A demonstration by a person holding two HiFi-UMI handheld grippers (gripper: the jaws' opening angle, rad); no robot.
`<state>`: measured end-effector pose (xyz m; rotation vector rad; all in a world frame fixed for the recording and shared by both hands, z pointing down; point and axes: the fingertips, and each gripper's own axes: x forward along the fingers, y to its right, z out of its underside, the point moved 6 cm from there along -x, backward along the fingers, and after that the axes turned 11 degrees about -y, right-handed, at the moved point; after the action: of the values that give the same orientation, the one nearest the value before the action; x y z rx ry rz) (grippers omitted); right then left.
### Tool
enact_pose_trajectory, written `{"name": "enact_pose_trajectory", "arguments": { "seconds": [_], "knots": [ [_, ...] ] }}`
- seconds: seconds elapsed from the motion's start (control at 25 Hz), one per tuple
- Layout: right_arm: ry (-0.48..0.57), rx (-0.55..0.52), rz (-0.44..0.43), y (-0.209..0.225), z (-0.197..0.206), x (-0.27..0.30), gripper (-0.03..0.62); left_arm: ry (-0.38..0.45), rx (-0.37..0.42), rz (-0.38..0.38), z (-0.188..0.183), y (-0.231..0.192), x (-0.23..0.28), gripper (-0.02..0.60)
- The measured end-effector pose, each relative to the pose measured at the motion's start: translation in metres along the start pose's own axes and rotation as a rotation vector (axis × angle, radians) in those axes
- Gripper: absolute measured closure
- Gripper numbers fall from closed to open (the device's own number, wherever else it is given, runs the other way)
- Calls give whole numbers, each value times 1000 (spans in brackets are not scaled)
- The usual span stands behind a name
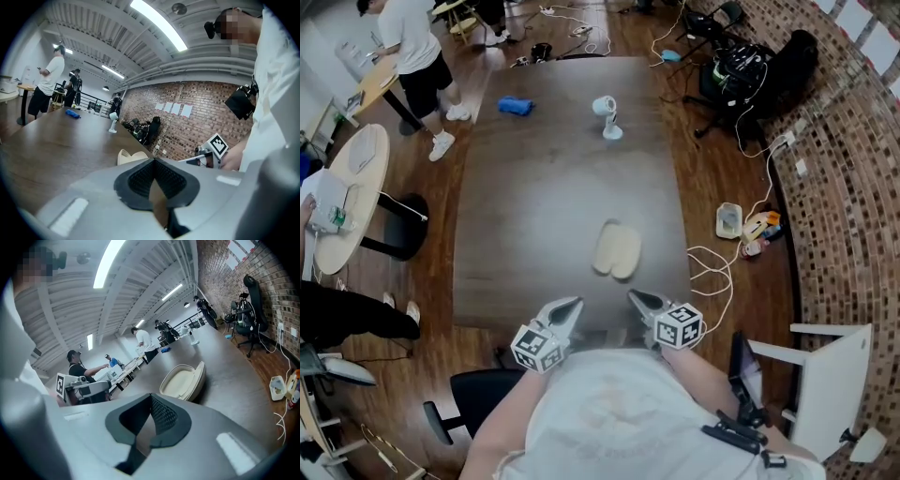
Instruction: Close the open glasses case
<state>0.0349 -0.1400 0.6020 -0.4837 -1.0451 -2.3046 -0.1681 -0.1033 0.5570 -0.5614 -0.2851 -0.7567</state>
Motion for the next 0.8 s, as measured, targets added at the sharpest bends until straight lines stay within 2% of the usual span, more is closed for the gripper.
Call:
{"name": "enact_pose_trajectory", "arguments": {
  "seconds": [0.24, 0.44, 0.6, 0.8],
  "knots": [
    [6, 47, 49, 1, -5, 12, 586, -22, -4, 39, 0, -23, -8, 577],
    [52, 46, 117, -2, -22, 16, 586, -25, 26, 85, -17, -47, -9, 577],
    [35, 55, 162, -2, -22, 20, 586, -41, 21, 127, -21, -55, -5, 577],
    [44, 136, 202, 4, -12, 17, 586, -65, 38, 186, -24, -56, 9, 577]
  ]
}}
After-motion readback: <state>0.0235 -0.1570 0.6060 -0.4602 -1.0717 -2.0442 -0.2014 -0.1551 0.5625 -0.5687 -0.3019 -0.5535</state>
